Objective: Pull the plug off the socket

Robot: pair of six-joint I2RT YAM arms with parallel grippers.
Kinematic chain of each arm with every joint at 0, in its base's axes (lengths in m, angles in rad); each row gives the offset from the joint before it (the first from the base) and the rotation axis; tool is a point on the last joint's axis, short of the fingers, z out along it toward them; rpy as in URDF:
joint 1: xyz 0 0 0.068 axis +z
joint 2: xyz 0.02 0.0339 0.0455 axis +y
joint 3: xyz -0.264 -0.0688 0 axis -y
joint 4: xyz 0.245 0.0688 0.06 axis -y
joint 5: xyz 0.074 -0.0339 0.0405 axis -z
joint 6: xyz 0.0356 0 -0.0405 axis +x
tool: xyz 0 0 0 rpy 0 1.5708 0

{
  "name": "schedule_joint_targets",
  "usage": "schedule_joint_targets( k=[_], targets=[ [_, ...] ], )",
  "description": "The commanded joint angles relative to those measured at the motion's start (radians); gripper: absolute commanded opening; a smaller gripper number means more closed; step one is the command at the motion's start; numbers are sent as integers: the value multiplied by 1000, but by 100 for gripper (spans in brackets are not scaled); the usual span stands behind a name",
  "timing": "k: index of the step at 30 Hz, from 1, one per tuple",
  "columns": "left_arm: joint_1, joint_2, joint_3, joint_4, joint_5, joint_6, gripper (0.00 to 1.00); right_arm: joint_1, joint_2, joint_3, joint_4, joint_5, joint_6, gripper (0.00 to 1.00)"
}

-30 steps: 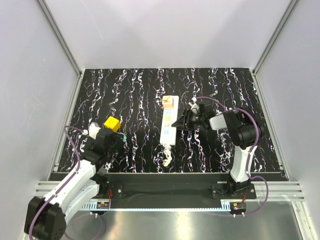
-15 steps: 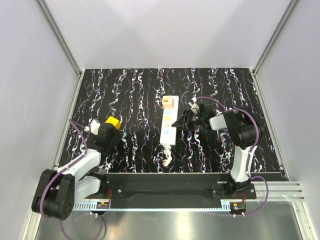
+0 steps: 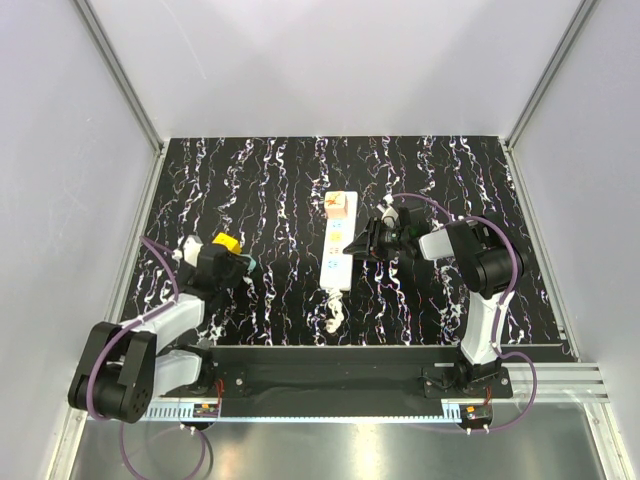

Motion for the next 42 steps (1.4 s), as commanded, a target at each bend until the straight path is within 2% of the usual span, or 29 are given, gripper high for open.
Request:
schedule_joint_targets(
  k=[1,6,8,10,12,15,21,23,26,27,30,32,35,36,39,40,42],
  targets=[
    [5,-20,-22,-56,-11,21,33,8,15,-3,-45,75,-66,18],
    [7,-66,-6,-124,-28,35,54,8,11,-5,-43,72,-69,20],
    [7,-84,-1,-144,-31,36,65,8,8,-8,-42,72,-69,21],
    [7,-117,7,-170,-34,46,72,8,7,-6,-42,73,-69,24],
    [7,-153,20,-208,-36,61,74,8,4,-5,-49,78,-72,25],
    [7,-207,62,-280,-30,102,77,11,-10,-5,-72,102,-81,34],
    [4,-334,107,-349,62,187,77,11,-85,-23,-123,188,-112,59],
    [-2,-380,103,-352,97,210,77,10,-120,-29,-149,222,-132,75],
    [-33,-426,88,-351,137,227,77,10,-183,-43,-177,268,-161,85],
    [-44,-431,87,-354,140,233,77,10,-200,-46,-189,288,-172,89],
    [-82,-421,100,-348,165,248,77,10,-277,-52,-244,387,-215,91],
    [-102,-389,123,-330,201,257,76,10,-341,-71,-262,467,-233,99],
    [-159,-338,183,-316,223,286,76,11,-412,-111,-232,501,-242,99],
    [-177,-322,201,-316,214,299,76,13,-421,-120,-208,486,-239,96],
    [-239,-240,300,-319,182,363,76,16,-410,-150,-99,383,-210,75],
    [-248,-212,327,-322,177,395,76,16,-400,-152,-77,331,-196,55],
    [-265,-123,416,-333,180,423,77,18,-363,-151,-30,294,-187,42]
  ],
)
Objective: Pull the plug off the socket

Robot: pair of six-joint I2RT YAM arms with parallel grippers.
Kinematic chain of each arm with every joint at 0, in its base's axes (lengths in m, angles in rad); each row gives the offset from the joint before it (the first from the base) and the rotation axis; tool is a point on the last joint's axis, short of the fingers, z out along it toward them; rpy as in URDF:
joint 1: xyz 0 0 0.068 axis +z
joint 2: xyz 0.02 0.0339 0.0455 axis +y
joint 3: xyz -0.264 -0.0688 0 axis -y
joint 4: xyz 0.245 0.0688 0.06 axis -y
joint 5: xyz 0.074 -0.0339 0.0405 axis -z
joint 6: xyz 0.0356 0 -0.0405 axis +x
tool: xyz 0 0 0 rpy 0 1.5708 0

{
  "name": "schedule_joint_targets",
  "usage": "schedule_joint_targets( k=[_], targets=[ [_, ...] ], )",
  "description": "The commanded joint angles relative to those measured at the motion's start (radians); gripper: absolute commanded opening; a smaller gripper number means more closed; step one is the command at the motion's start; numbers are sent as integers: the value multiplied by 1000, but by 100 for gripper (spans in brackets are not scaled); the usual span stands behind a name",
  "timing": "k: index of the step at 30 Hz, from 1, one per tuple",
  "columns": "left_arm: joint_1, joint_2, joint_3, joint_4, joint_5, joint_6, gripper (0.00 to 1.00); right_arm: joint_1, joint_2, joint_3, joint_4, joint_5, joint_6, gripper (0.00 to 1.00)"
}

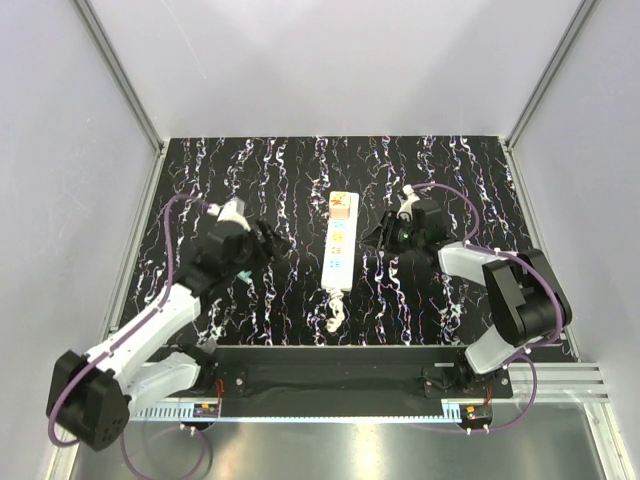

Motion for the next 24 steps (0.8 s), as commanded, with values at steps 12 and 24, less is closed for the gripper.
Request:
schedule_joint_targets(
  k=[12,24],
  targets=[
    [-86,510,494,41,-106,170,81,56,181,18,265,-268,48,0],
    [-240,740,638,168,-385,237,80,78,225,69,189,-245,60,0]
  ],
)
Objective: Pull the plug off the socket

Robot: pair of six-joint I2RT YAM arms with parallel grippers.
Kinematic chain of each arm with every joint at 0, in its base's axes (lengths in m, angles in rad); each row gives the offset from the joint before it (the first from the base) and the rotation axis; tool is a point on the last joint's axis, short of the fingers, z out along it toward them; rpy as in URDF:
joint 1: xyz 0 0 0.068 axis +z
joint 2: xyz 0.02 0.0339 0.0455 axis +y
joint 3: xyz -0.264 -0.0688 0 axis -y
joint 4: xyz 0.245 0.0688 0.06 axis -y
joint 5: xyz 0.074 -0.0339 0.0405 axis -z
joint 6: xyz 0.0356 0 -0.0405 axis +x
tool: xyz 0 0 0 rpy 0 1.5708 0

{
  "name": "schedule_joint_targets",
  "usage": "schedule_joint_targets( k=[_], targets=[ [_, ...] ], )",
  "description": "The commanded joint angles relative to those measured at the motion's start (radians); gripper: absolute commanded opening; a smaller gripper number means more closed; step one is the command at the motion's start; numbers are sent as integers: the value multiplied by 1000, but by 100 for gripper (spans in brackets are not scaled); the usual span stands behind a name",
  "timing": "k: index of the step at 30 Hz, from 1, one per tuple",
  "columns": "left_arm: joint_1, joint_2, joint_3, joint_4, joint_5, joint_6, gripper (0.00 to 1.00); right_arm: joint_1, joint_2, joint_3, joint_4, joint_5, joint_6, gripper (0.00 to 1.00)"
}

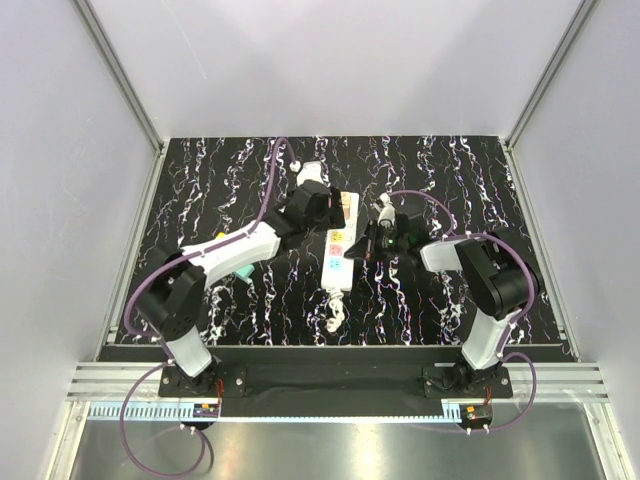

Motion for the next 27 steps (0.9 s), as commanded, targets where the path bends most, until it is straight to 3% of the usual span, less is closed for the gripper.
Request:
schedule_joint_targets(
  k=[1,8,12,21,27],
  targets=[
    [-7,43,68,103,-110,38,80,15,27,49,-14,0,1,0],
    [-22,188,197,120,-114,153,83,23,49,48,-23,7,5,0],
    [-28,243,211,169,-128,154,94,24,55,52,-55,36,-18,0],
    [-36,323,245,212,-185,166,93,31,75,66,-74,48,-21,0],
    [-36,347,255,224,-190,153,87,31,84,72,-84,59,-18,0]
  ],
)
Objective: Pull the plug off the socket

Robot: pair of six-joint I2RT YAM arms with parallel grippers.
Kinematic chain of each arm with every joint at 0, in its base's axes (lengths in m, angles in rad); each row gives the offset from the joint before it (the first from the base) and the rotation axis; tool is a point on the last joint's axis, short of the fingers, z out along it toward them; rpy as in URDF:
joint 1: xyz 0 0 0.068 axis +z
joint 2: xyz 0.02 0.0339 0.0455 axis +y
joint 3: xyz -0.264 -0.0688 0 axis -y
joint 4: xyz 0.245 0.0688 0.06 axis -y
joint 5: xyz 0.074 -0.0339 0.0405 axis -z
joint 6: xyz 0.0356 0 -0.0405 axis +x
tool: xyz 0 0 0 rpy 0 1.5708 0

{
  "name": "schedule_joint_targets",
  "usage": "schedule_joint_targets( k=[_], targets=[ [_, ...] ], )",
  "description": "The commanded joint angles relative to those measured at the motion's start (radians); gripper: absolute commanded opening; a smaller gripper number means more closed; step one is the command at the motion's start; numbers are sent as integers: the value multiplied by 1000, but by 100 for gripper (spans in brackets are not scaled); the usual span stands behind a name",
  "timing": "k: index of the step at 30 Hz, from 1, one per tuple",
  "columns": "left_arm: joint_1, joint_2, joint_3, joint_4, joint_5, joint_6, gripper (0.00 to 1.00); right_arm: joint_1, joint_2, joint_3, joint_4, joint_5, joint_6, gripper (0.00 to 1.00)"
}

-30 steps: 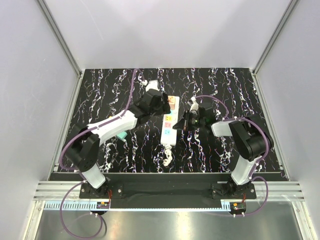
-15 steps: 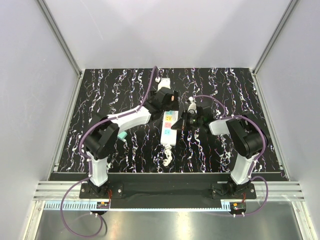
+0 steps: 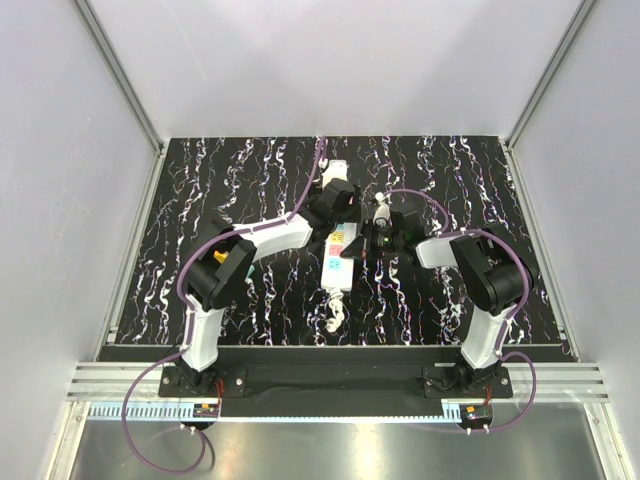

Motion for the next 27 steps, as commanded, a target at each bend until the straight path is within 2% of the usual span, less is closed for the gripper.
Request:
schedule_joint_targets(
  k=[1,5,7,9,12,13,16,20,24,25,27],
  targets=[
    [-5,6,43,83,-44,3,86,11,32,19,-59,61,-25,0],
    [-3,21,56,90,-37,2,76,11,41,29,-77,76,-25,0],
    [-3,29,59,100,-24,-3,67,11,49,32,-83,79,-20,0],
    [-3,35,65,102,-15,-4,53,11,49,31,-65,65,-17,0],
    [-3,38,63,102,3,-12,42,11,36,9,-2,41,4,0],
    [-3,38,60,100,11,-11,29,11,32,6,10,36,6,0],
    [-5,26,37,99,16,-20,18,11,9,-3,24,48,8,0],
    [-5,-7,-9,111,11,-27,13,4,-58,-29,27,102,-20,0],
    [-5,-8,-4,110,5,-21,9,-58,-95,-41,4,111,6,0],
    [-5,-7,-1,108,6,-21,9,-93,-103,-40,-7,110,18,7],
    [-5,-5,3,110,11,-23,8,-125,-138,-35,-49,125,32,11]
  ],
)
